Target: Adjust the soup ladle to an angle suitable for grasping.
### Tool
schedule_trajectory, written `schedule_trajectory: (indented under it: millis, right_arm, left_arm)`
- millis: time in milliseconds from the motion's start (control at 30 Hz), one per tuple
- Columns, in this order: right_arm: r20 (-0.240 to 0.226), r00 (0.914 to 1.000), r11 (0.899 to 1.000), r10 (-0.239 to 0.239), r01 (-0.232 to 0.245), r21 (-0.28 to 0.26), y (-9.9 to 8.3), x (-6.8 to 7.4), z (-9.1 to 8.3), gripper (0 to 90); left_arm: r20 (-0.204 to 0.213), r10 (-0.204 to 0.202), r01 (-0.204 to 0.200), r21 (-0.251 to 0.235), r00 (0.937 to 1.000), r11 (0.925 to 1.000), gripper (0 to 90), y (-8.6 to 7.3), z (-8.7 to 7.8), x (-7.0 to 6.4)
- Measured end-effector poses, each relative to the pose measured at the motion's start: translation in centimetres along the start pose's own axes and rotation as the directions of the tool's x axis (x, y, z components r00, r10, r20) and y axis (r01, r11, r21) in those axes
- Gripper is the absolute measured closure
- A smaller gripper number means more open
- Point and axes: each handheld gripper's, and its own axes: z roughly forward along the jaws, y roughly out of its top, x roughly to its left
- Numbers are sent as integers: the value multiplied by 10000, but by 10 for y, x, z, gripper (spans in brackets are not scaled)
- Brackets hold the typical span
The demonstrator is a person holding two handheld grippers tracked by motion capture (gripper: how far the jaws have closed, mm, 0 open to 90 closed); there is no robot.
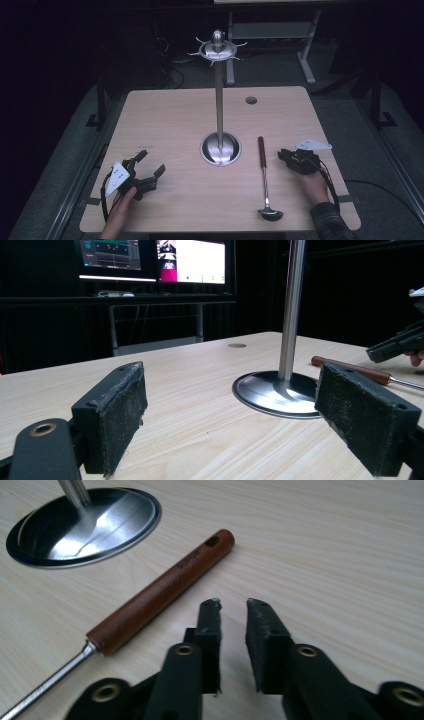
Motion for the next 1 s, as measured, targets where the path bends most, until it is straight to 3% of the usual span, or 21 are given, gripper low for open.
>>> schedule_trajectory:
  millis: [167, 400, 633, 1000]
  right_arm:
    - [-2, 9998, 9997, -221, 221, 88, 6, 2, 9, 893]
    - [-320, 9995, 9974, -82, 105, 711, 17, 1, 29, 894]
    - [-381, 9987, 9915, -327, 372, 1248, 27, 9, 47, 894]
    - [-584, 9972, 9918, -459, 525, 1167, 30, 13, 51, 894]
  left_arm:
    - [0, -7, 7, -6, 10000, 10000, 128, 0, 0, 0]
    - [3, -2, 2, -6, 10000, 10000, 128, 0, 0, 0]
    - [4, 6, -6, -1, 10000, 10000, 128, 0, 0, 0]
    - [5, 5, -5, -2, 10000, 10000, 127, 0, 0, 0]
